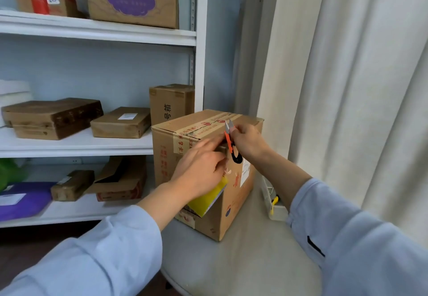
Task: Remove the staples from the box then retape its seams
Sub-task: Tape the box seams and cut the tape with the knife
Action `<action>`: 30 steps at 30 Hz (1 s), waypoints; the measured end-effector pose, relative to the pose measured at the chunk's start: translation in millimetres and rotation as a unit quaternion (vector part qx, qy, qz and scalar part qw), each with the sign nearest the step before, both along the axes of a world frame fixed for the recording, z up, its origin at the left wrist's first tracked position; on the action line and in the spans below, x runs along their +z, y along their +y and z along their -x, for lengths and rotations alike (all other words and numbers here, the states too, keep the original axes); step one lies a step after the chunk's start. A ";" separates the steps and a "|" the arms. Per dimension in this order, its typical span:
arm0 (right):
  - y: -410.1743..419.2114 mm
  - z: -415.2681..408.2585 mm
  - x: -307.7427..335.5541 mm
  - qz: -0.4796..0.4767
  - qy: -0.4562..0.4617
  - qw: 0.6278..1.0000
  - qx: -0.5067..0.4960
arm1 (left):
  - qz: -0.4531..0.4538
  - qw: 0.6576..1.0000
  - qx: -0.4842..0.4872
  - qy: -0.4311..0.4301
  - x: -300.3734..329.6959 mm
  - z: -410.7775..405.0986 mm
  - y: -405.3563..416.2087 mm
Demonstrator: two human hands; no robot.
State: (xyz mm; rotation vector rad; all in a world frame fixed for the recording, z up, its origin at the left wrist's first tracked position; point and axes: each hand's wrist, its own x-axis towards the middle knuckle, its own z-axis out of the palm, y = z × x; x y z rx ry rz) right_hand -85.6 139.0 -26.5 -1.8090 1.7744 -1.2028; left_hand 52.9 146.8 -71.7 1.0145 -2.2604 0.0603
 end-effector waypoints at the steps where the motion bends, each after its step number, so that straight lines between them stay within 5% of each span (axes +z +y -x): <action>1: -2.2 0.9 -1.8 0.000 -0.004 1.000 -0.001 | -0.001 1.000 0.006 0.000 -1.1 0.8 -1.1; 4: -5.5 -2.5 -4.5 0.017 0.004 1.000 -0.002 | 0.003 0.999 0.030 -0.011 1.9 1.9 -7.1; 13: 15.6 -3.0 -19.5 0.172 0.247 0.953 -0.018 | -0.033 0.995 0.046 -0.082 9.8 -7.1 -27.5; 25: 9.0 2.5 -8.0 0.066 0.130 0.989 0.027 | -0.124 0.992 -0.016 -0.007 15.2 -9.7 -23.2; 30: 12.3 12.6 -10.6 0.087 -0.013 0.995 0.053 | -0.045 0.996 -0.067 0.044 -1.4 -9.3 4.8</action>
